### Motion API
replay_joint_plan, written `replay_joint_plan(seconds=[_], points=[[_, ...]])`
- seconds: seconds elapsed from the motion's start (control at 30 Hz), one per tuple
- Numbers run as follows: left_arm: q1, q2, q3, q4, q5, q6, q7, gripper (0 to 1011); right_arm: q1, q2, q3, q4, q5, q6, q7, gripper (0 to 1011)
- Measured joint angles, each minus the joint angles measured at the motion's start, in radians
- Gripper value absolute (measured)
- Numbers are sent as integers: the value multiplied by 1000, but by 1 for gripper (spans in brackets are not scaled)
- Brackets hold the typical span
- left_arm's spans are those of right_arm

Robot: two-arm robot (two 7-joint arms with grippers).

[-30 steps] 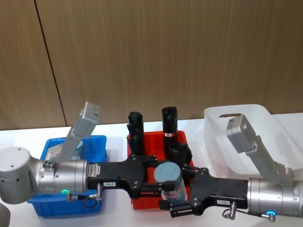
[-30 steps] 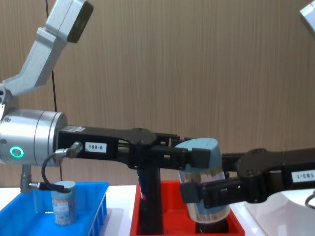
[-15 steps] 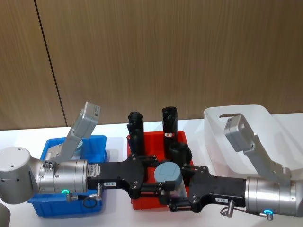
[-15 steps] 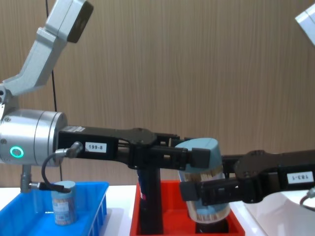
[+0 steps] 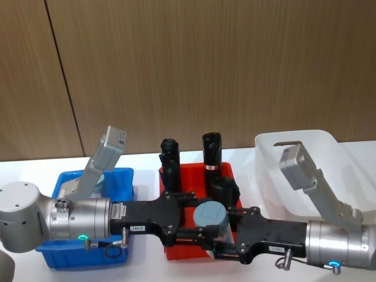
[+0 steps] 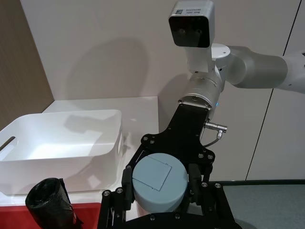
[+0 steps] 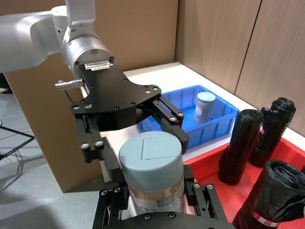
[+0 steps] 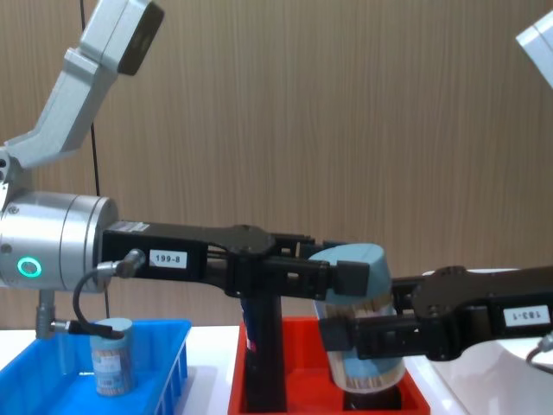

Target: Pick the cotton swabs from the blue box and place them into the white box.

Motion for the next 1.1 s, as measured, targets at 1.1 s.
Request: replay_joint_plan(seconds=[1.1], points=[[0, 0, 0, 0, 0, 0, -1, 1004, -14, 66, 42, 16, 87, -45, -86, 648]])
